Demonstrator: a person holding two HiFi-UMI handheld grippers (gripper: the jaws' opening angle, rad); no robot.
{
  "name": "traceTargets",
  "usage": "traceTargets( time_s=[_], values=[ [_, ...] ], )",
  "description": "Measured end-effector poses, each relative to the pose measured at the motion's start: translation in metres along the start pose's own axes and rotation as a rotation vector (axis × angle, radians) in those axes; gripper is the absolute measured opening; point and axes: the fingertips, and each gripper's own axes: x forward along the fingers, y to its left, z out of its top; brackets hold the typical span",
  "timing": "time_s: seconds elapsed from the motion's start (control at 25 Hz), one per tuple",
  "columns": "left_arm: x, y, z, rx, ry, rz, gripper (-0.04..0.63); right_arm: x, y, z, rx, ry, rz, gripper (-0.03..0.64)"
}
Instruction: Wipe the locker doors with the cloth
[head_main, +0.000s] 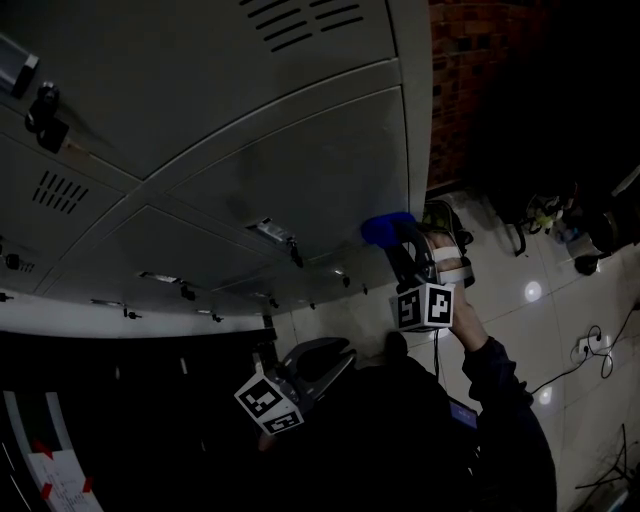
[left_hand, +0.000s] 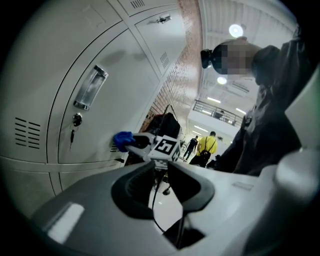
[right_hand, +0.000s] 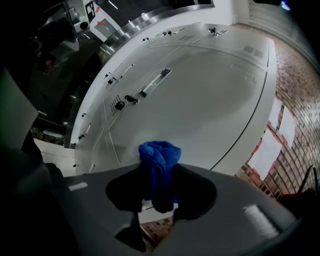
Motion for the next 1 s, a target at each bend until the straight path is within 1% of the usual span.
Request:
traceTargets(
  time_s=[0.28, 0.56, 0.68, 0.84, 0.92, 1.0],
  values=[
    [-0.004, 0.002, -0.001, -0.004, 0.002, 0.011, 0.072, 0.020, 0.043, -0.037, -0.029, 0.075, 0.075, 0.135],
    [-0.008, -0.002, -0.004, -0.001, 0.001, 0.009, 0.072, 0.034, 0.071, -0.063, -0.024, 0.114, 0.142, 0.137],
    [-0.010, -0.004, -0.006, -0.002, -0.002, 0.008, 0.072, 0.035, 0.073, -0.064, -0.002, 0.132, 0.153, 0.137],
    [-0.012, -0.010, -0.010, -0.004, -0.002, 0.005, 0.072, 0.034, 0.077, -0.066, 0.000, 0.156, 0.181, 0.137],
    [-0.014, -0.012, -0.010, -0.004, -0.005, 0.004, 0.072, 0.026, 0.072, -0.055, 0.036, 0.138, 0.193, 0.135],
    [-0.016, -0.014, -0.011, -0.005, -0.011, 0.006, 0.072, 0.012, 0.057, -0.032, 0.090, 0.085, 0.182, 0.133]
  ],
)
